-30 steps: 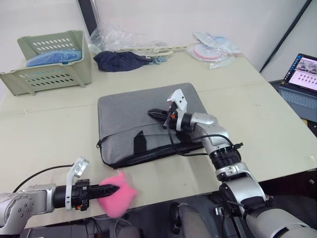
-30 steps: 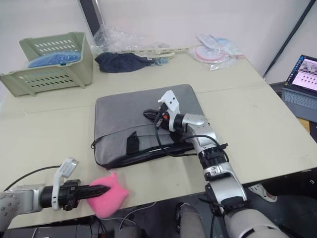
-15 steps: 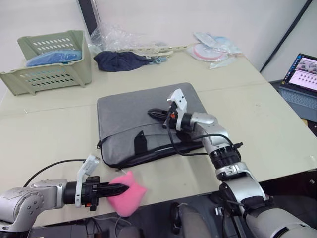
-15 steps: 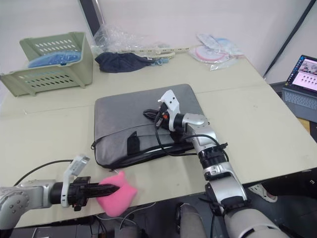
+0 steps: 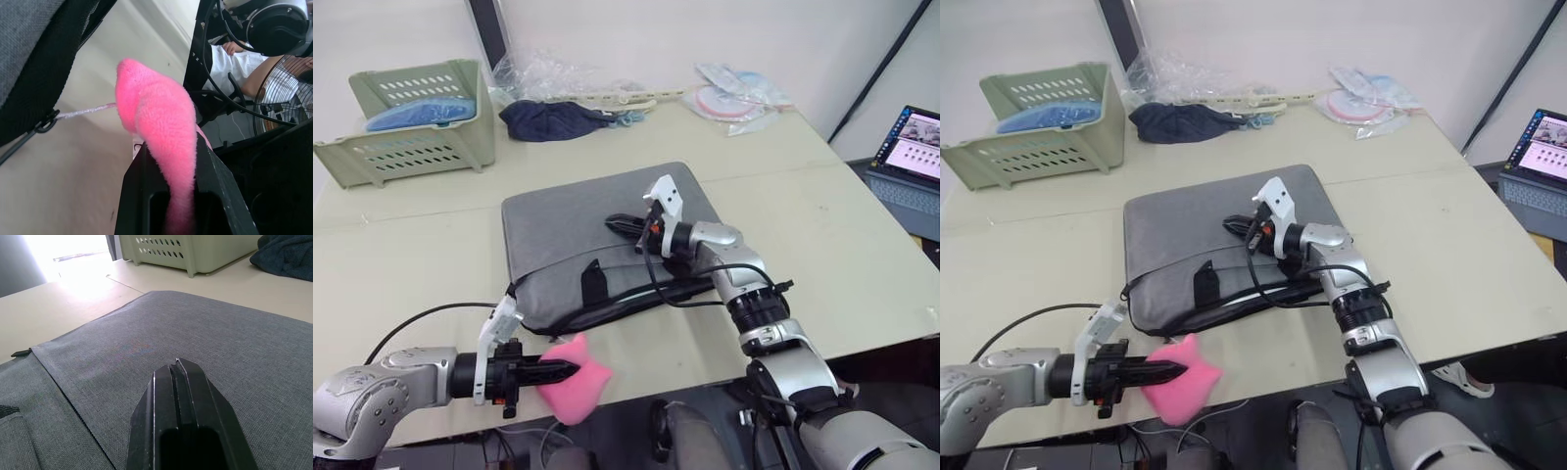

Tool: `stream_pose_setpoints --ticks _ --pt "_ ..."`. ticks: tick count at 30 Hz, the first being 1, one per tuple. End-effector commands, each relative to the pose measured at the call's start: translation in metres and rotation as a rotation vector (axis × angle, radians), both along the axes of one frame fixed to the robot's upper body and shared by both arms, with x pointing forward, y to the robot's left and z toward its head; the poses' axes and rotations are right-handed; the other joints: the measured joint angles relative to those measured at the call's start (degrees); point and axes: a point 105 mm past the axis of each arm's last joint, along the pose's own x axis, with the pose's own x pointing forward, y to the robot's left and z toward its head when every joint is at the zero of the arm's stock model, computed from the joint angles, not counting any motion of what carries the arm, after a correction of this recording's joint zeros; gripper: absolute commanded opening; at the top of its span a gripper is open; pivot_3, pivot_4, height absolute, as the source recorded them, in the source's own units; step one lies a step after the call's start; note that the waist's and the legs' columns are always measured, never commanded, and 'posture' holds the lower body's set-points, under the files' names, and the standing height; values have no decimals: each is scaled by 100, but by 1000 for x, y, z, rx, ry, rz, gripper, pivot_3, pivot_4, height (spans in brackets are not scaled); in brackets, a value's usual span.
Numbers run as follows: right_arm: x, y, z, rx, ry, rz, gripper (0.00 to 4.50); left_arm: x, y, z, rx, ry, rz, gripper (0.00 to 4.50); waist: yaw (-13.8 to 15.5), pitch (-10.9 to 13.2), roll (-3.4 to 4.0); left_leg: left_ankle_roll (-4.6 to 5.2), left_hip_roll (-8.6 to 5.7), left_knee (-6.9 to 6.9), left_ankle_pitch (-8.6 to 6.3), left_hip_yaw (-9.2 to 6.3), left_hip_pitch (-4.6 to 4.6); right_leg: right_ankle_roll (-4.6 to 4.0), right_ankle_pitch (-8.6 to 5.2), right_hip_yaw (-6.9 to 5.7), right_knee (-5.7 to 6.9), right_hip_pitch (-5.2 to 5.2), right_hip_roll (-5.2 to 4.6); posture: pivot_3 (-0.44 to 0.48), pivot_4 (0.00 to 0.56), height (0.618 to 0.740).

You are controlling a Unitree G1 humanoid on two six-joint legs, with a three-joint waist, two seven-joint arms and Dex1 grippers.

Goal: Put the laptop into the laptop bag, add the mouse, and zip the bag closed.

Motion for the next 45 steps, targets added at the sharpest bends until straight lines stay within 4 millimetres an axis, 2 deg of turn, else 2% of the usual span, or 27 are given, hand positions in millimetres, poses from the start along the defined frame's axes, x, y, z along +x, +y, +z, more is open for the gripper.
stream_pose_setpoints --ticks 1,8,30,45 --pt "-7 4 -42 -64 134 4 0 -6 -15 2 -8 -36 -70 39 -3 -1 -1 0 0 0 0 0 0 0 0 0 0 0 1 0 150 740" --pt "-8 3 -43 -66 138 2 0 -9 -14 0 -8 -30 -71 39 -2 0 0 0 0 0 0 0 0 0 0 0 0 0 1 0 150 740" --pt "-7 6 -42 -60 137 4 0 -2 -41 6 -61 -89 -162 39 17 -11 -19 1 0 3 0 0 0 0 0 0 0 4 1 0 150 740" --pt "-8 7 -41 -57 137 3 0 0 -42 3 -59 -103 -146 39 22 -8 -13 1 -1 4 1 0 1 0 0 0 0 5 1 0 150 740"
